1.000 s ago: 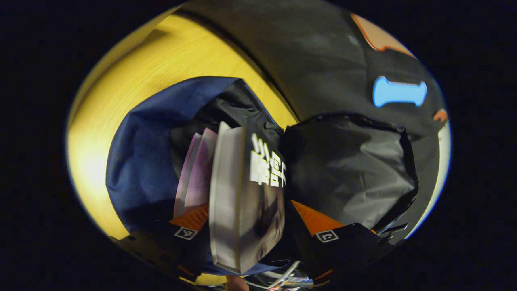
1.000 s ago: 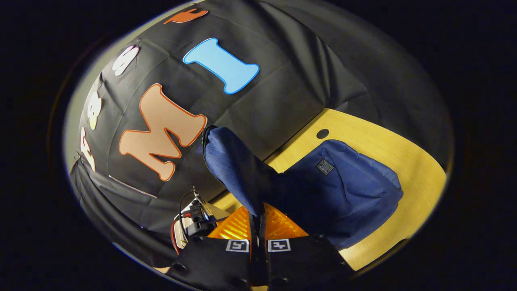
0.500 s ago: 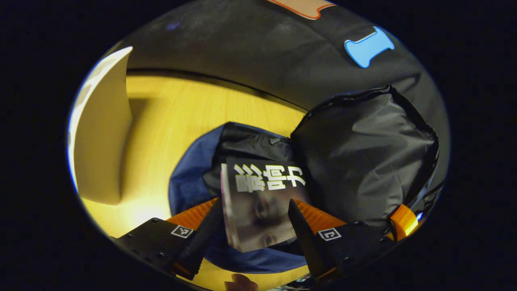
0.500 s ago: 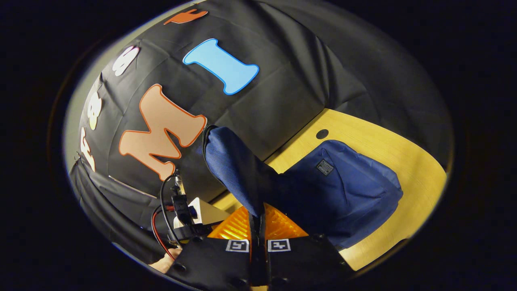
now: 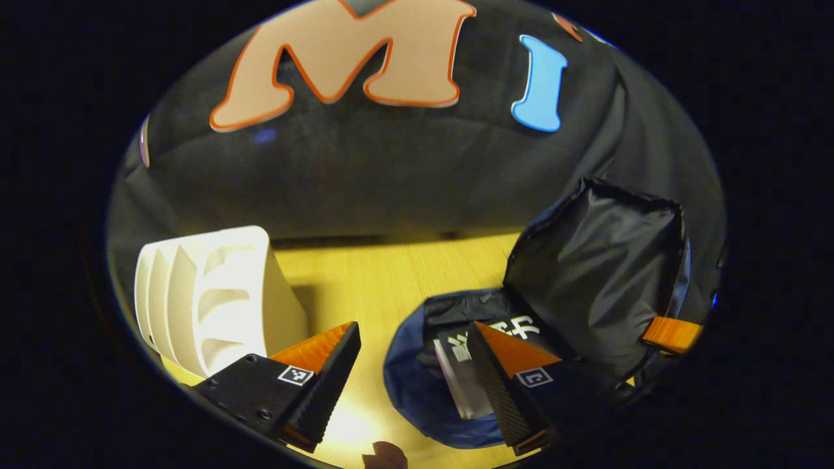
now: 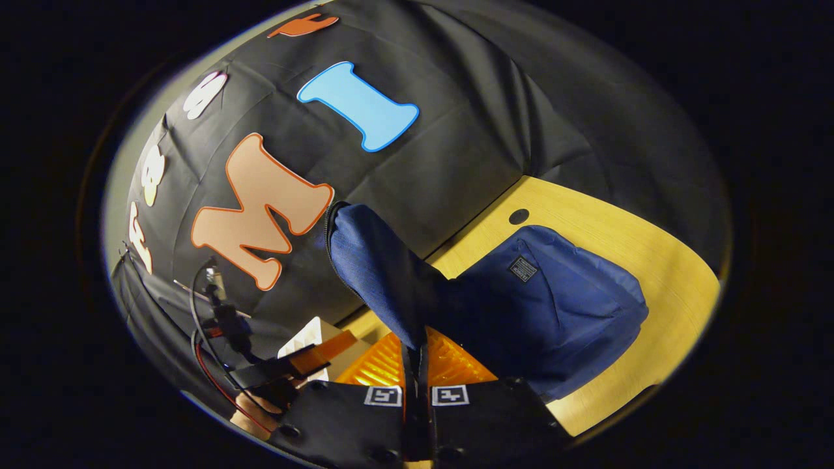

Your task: Open the schoolbag, grab two books from the bookshelf and put them into the schoolbag.

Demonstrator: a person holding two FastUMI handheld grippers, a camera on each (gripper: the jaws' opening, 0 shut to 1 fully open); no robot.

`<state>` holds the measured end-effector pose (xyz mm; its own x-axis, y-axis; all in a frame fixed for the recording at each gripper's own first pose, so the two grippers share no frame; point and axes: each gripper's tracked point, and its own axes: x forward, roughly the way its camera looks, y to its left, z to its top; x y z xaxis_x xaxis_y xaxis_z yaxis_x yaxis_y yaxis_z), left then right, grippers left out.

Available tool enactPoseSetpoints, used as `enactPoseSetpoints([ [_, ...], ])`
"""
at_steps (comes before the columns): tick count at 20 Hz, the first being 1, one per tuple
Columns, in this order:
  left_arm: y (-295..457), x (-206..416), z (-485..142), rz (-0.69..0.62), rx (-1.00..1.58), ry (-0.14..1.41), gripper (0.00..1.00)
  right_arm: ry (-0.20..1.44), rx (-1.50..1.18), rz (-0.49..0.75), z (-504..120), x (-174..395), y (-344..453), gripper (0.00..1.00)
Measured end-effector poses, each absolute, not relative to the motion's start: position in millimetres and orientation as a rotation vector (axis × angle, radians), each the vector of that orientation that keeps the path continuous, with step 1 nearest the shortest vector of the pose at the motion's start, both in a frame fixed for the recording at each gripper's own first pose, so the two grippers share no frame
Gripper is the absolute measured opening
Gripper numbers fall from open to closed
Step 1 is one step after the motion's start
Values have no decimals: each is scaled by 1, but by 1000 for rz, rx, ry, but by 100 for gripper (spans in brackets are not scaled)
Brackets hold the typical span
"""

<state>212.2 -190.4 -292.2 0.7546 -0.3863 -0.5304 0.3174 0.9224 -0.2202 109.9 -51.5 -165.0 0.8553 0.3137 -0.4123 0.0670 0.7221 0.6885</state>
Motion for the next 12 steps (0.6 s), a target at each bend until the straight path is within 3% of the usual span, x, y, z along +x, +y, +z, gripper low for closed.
enactPoseSetpoints([
  [12, -73, 195, -157, -268, -163, 254, 95, 548, 722, 154, -168, 108, -47, 2],
])
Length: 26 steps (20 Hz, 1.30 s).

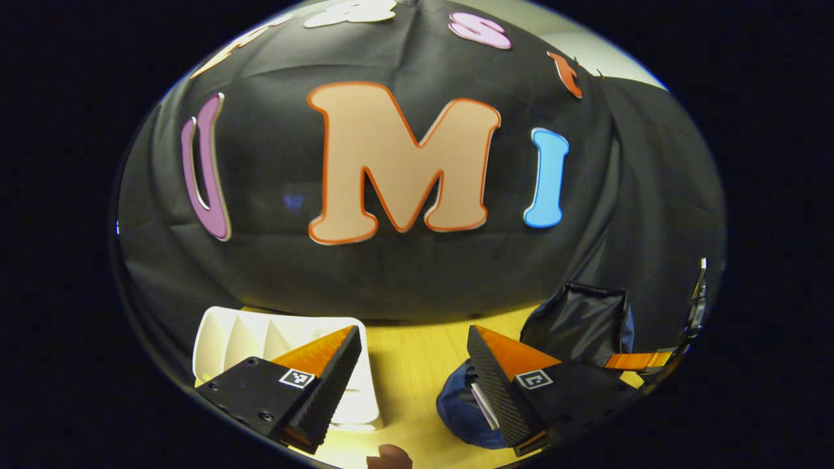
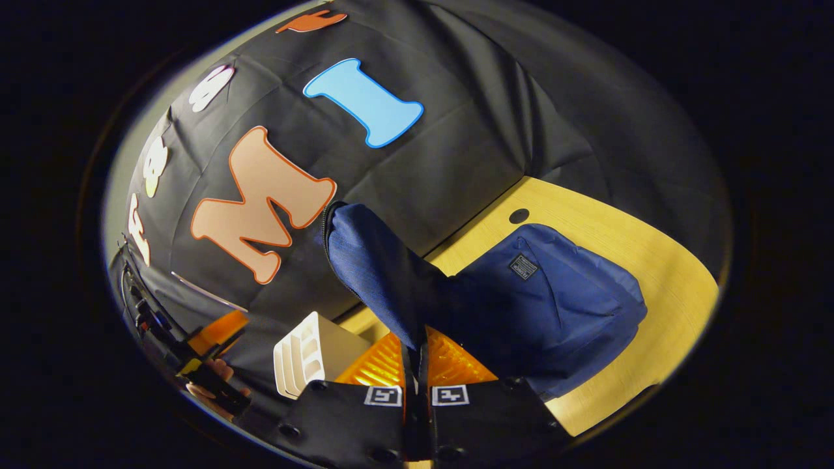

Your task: Open the schoolbag, grab two books from the bookshelf and put them into the schoolbag.

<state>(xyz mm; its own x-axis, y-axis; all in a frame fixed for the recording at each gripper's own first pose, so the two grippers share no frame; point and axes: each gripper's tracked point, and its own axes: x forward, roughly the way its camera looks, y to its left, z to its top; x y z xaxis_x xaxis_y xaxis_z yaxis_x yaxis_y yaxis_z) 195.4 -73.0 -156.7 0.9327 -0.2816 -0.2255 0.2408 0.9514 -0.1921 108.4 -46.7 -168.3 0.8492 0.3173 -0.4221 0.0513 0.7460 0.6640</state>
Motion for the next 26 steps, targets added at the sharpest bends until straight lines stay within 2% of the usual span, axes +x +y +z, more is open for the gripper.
enactPoseSetpoints([
  [1, -60, 192, -148, -249, -158, 232, 93, 551, 715, 156, -169, 108, -45, 3],
  [8, 5, 166, -107, -182, -158, 143, 95, 554, 581, 141, -174, 99, -39, 4],
  [11, 25, 163, -103, -158, -158, 141, 95, 554, 556, 157, -176, 94, -31, 10],
  [13, 37, 157, -104, -142, -169, 145, 94, 545, 544, 170, -169, 88, -28, 27],
  [14, 41, 153, -106, -136, -178, 145, 94, 541, 534, 175, -168, 88, -25, 43],
  [17, 51, 145, -110, -125, -194, 160, 95, 550, 484, 177, -170, 83, -19, 71],
  [19, 52, 142, -110, -123, -203, 165, 93, 540, 463, 192, -163, 78, -10, 84],
  [24, 69, 125, -106, -118, -198, 147, 95, 496, 351, 232, -145, 58, 11, 96],
  [26, 71, 120, -104, -120, -198, 140, 95, 471, 317, 241, -133, 52, 17, 95],
])
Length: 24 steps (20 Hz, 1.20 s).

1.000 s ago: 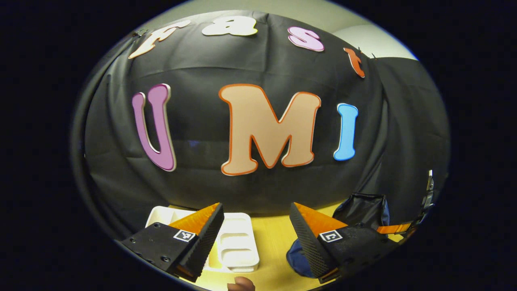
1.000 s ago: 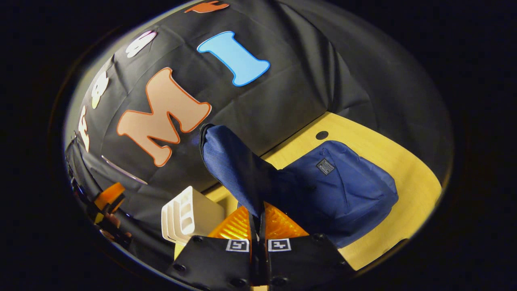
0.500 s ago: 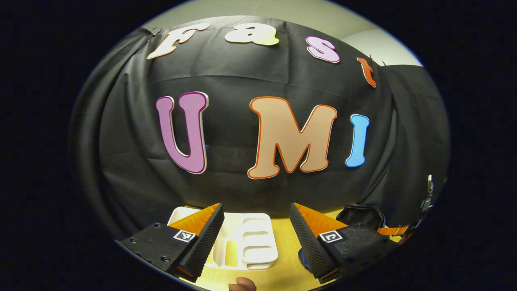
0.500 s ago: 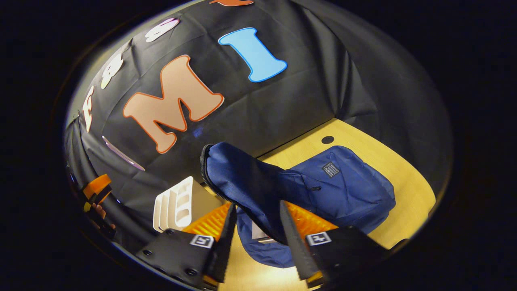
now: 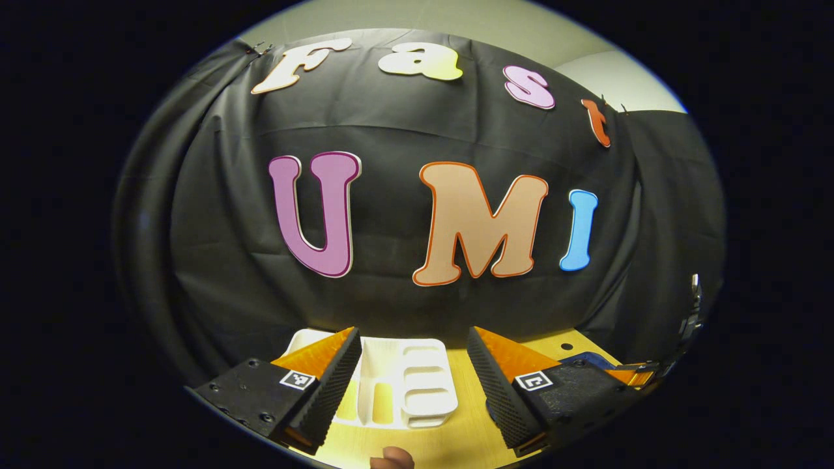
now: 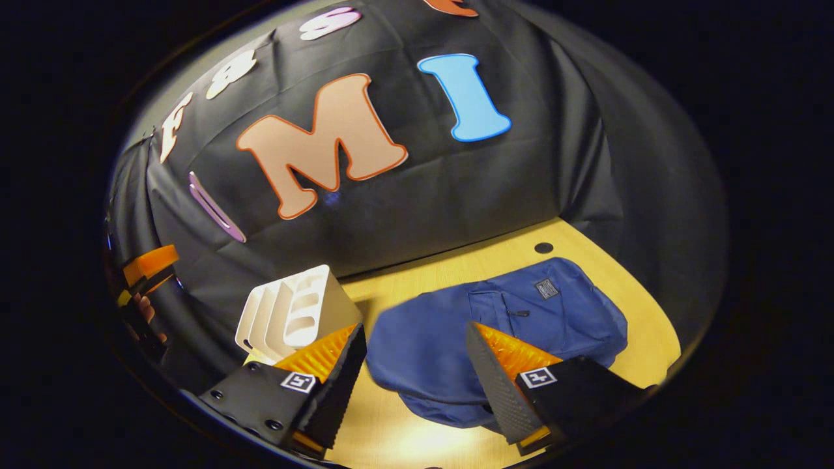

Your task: Open the schoolbag, grab two books from the bookshelf and put them into the schoolbag.

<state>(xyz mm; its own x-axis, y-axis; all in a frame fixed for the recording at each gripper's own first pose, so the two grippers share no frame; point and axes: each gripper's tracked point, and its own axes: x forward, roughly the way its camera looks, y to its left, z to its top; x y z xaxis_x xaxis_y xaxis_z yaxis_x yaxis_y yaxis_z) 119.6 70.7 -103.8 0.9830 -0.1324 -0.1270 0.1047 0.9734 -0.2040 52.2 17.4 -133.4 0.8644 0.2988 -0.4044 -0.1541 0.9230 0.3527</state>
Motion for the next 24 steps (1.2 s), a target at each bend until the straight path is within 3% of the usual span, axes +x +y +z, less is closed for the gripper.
enactPoseSetpoints([
  [12, 80, 72, -148, -82, -208, 187, 93, 219, 151, 232, -46, 19, 14, 99],
  [19, 61, 46, -118, -139, -224, 47, 95, -19, 76, 253, 22, -11, 29, 99],
  [24, 56, 34, -107, -142, -138, 3, 93, -86, 191, 252, 41, -29, 30, 97],
])
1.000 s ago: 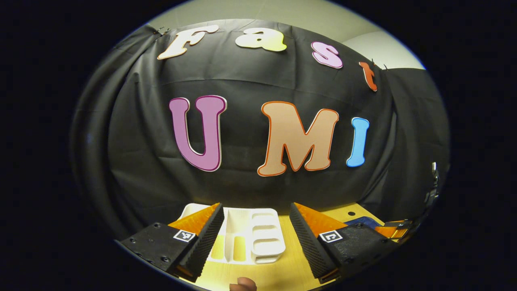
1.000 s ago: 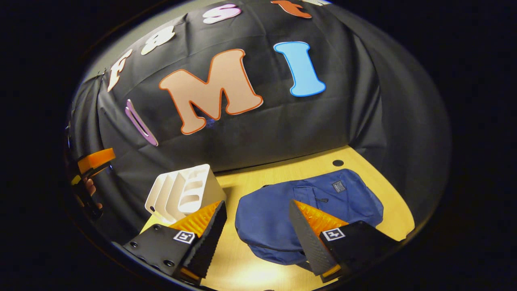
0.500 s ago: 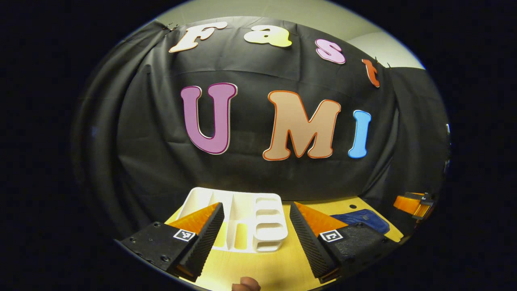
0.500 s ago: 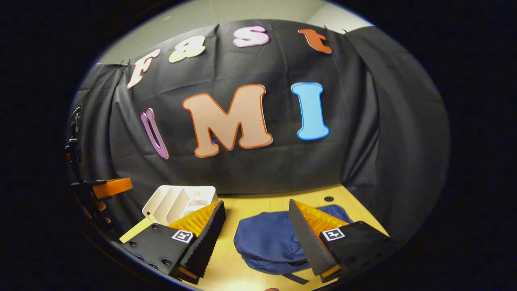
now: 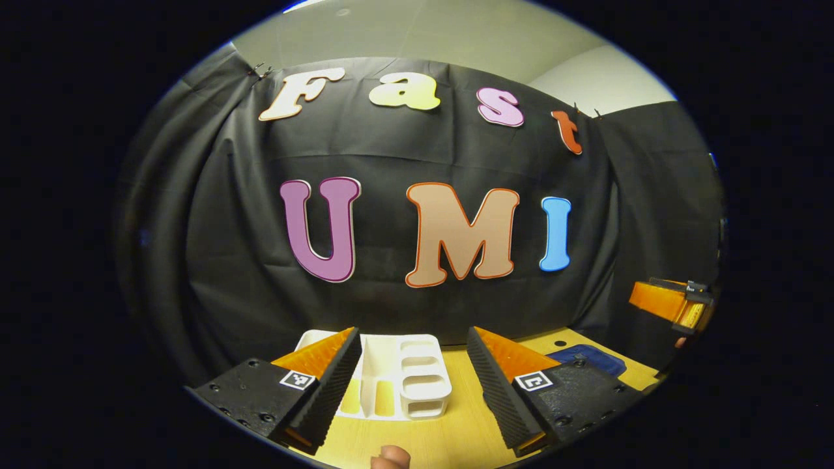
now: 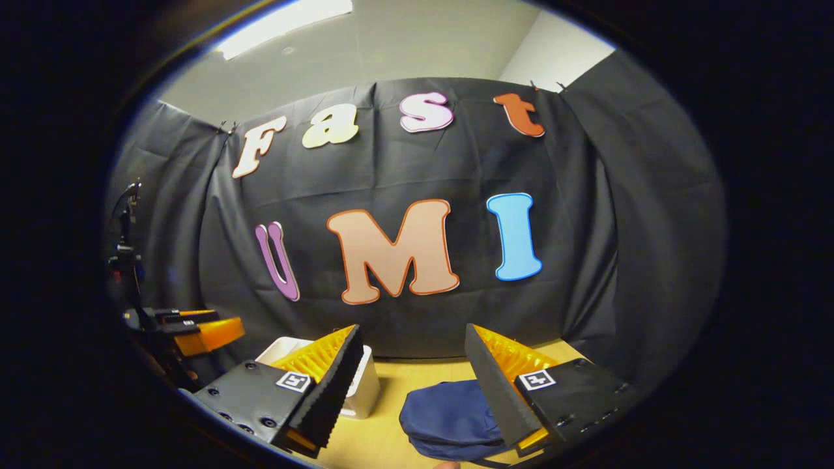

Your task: Open the schoolbag, grab two books from the bookshelf and put them into the schoolbag.

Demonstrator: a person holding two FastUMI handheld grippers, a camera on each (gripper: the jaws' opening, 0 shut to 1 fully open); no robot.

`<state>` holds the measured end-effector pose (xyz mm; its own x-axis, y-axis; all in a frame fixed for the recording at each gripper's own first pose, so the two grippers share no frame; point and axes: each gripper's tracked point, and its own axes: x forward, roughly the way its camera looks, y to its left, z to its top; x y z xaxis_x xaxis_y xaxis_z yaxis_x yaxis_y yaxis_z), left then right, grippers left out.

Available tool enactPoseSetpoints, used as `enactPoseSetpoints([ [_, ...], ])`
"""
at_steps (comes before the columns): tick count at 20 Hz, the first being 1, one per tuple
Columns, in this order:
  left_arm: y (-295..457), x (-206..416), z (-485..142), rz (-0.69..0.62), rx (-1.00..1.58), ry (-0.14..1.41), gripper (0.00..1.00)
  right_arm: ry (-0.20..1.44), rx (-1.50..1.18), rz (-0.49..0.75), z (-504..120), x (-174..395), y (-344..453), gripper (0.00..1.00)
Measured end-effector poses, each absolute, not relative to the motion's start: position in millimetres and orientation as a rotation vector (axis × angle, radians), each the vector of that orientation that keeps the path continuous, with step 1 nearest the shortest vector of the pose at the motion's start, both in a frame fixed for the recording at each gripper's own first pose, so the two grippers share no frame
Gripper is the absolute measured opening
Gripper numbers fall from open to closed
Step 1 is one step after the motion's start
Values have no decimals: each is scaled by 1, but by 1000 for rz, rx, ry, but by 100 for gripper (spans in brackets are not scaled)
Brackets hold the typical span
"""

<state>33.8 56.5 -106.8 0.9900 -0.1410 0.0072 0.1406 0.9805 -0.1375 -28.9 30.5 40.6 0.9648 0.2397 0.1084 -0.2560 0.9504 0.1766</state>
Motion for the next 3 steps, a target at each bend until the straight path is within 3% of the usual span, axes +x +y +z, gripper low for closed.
enactPoseSetpoints([
  [3, 50, 29, -106, -151, -131, -4, 93, -93, 194, 231, 42, -31, 27, 97],
])
